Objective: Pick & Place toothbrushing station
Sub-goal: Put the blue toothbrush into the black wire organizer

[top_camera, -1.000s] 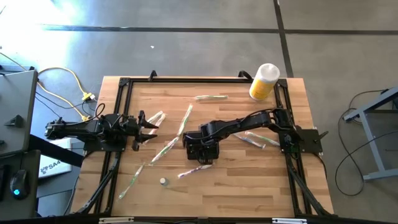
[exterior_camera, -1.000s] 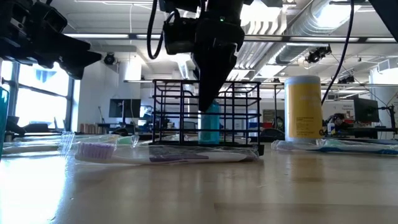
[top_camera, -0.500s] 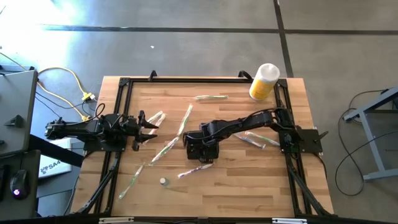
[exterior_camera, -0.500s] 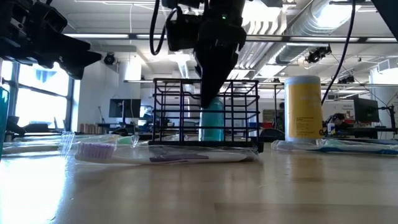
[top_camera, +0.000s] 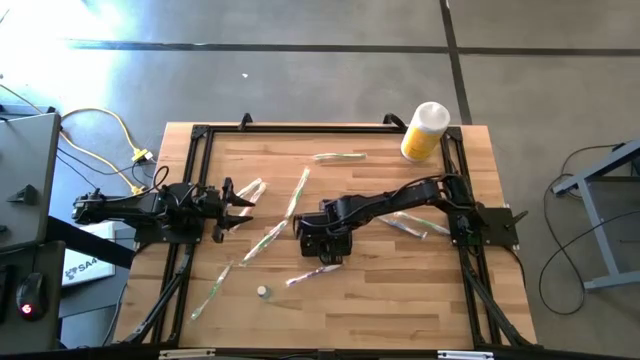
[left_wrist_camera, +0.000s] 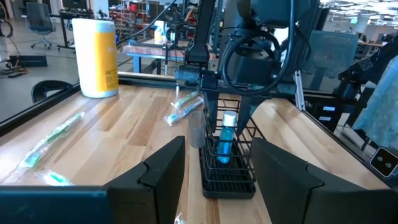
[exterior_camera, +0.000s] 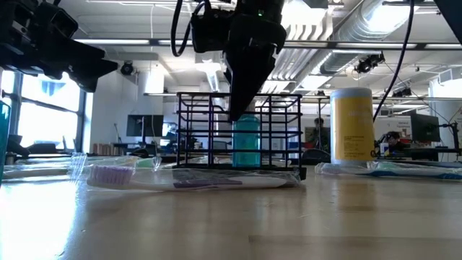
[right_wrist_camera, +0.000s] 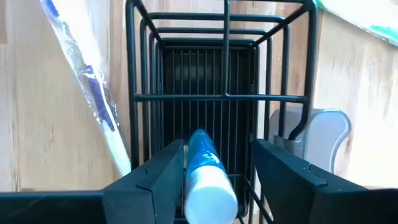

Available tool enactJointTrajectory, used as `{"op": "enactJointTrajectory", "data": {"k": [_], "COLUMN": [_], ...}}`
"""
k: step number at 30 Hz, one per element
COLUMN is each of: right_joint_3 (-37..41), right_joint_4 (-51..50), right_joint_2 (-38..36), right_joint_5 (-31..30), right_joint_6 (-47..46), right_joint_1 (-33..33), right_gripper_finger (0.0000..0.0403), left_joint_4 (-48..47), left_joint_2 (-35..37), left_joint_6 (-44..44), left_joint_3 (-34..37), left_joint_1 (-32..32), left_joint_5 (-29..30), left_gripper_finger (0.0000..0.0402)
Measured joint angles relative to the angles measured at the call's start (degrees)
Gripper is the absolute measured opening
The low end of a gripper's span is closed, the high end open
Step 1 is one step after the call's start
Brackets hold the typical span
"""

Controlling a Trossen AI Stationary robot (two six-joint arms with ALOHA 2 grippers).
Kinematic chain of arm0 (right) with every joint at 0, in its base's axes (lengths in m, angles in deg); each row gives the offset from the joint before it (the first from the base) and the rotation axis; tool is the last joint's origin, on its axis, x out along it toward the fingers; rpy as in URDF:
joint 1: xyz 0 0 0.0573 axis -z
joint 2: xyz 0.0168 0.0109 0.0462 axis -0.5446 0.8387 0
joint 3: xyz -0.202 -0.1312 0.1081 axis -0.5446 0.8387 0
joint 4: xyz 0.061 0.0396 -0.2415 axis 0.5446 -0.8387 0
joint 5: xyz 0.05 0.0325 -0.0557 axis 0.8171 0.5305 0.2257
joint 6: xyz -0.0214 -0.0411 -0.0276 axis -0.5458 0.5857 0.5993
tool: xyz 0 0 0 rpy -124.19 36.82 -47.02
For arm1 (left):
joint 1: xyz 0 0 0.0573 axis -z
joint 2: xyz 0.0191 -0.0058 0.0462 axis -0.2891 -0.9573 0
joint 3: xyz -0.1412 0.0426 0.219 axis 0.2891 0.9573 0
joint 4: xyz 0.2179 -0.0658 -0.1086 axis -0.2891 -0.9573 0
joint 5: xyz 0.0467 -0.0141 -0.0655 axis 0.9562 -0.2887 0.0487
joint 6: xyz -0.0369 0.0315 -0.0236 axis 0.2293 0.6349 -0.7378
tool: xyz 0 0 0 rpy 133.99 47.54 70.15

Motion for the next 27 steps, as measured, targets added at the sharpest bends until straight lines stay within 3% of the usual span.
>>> {"op": "enactJointTrajectory", "data": {"k": [17,27], "right_joint_3": [-0.1,-4.9], "right_joint_4": [0.0,-2.0], "right_joint_2": [0.0,0.0], "right_joint_5": [0.2,1.1], "right_joint_6": [0.0,0.1], "right_joint_1": [-0.3,-1.3], "right_gripper_finger": [0.019,0.019], "left_joint_4": [0.0,0.0], "left_joint_2": [0.0,0.0], "left_joint_6": [0.0,0.0], "left_joint_3": [0.0,0.0], "left_joint_1": [0.0,0.0], "left_joint_5": [0.0,0.1], "left_gripper_finger": [0.0181,0.0181]}}
